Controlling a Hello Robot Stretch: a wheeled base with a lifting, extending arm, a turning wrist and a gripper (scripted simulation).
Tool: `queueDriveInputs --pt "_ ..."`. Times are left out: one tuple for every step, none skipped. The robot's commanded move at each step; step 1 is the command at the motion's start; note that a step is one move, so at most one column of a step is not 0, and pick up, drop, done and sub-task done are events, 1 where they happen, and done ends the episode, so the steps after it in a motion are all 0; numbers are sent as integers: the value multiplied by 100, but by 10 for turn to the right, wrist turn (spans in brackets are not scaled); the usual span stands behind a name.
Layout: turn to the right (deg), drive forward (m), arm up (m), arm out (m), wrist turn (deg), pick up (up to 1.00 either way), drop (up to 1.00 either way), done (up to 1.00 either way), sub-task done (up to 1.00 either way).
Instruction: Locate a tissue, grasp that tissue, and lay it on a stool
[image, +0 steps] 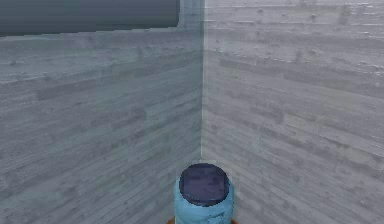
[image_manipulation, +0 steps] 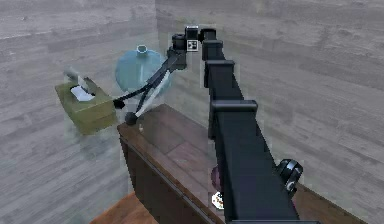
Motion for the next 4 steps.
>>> queueDriveInputs --pt "0 0 0 -48 0 0 0 0 0" --pt "-450 0 0 0 0 0 0 0 0" --pt "-450 0 0 0 0 0 0 0 0" --pt "-240 0 0 0 0 0 0 0 0"
